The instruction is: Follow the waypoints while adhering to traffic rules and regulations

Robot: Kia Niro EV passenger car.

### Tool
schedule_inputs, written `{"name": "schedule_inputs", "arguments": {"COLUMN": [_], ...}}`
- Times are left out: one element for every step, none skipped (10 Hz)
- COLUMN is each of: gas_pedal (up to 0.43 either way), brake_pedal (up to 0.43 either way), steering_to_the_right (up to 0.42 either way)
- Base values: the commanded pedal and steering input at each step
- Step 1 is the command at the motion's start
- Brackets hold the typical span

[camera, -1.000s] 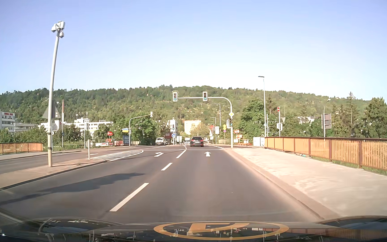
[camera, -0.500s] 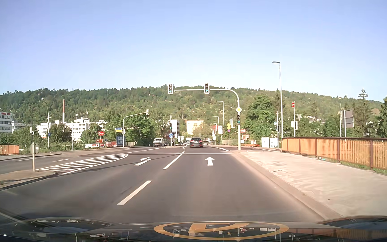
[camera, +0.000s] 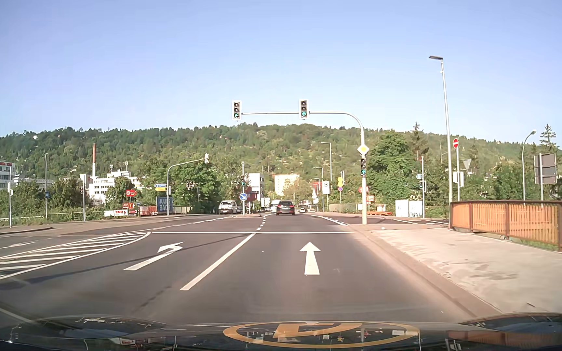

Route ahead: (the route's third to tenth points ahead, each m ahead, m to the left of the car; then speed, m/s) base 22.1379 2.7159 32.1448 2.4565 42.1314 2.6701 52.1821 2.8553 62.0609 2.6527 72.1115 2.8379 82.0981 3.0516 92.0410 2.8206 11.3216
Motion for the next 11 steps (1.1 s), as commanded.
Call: {"name": "schedule_inputs", "arguments": {"gas_pedal": [0.177,0.177,0.177,0.177,0.177,0.177,0.177,0.177,0.177,0.177,0.177], "brake_pedal": [0.0,0.0,0.0,0.0,0.0,0.0,0.0,0.0,0.0,0.0,0.0], "steering_to_the_right": [-0.012,-0.012,-0.012,-0.012,-0.012,-0.012,-0.012,-0.012,-0.012,-0.012,-0.012]}}
